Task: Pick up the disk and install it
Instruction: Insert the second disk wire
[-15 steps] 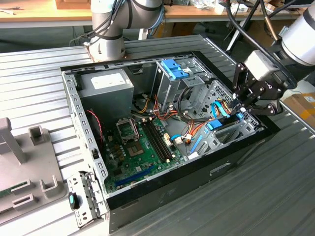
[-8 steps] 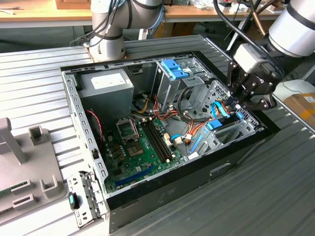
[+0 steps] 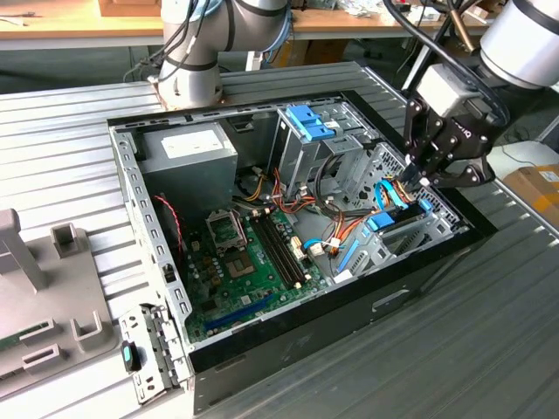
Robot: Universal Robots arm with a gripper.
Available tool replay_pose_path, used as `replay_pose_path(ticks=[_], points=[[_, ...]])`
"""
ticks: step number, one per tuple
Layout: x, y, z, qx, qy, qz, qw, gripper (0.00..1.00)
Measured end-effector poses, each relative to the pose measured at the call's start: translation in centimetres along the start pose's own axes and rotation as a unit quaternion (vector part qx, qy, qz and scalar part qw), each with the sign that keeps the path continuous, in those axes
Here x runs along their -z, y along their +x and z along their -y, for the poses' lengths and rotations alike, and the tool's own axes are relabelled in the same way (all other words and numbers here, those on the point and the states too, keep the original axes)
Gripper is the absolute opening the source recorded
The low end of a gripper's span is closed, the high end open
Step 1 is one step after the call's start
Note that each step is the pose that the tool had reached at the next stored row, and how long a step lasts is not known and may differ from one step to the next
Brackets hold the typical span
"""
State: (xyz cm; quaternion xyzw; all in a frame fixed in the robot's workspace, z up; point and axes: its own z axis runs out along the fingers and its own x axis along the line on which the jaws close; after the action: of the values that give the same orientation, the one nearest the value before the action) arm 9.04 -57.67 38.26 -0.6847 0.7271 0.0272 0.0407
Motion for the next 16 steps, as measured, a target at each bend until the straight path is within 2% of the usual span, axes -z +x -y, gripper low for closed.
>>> replay_pose_path(ticks=[1,2,3,4,6,8,9,11,13,16], points=[[0.0,0.0,0.0,0.0,0.0,-0.0001,1.0,0.24],[0.01,-0.01,0.0,0.0,0.0003,-0.0017,1.0,0.24],[0.02,-0.01,-0.04,0.0,0.0021,-0.0063,1.0,0.24],[0.01,-0.06,-0.13,0.001,0.0044,-0.009,0.9999,0.24],[0.0,-0.06,-0.13,0.001,0.0044,-0.0088,1.0,0.24],[-0.03,-0.05,-0.24,0.001,0.0038,0.0008,1.0,0.24],[-0.06,-0.04,-0.3,0.001,0.0037,0.0043,1.0,0.24],[-0.09,-0.05,-0.35,0.002,0.0041,0.004,1.0,0.24],[-0.08,-0.09,-0.37,0.002,0.0053,-0.0152,0.9999,0.24],[-0.12,-0.32,-0.44,0.002,0.0054,-0.0156,0.9999,0.24]])
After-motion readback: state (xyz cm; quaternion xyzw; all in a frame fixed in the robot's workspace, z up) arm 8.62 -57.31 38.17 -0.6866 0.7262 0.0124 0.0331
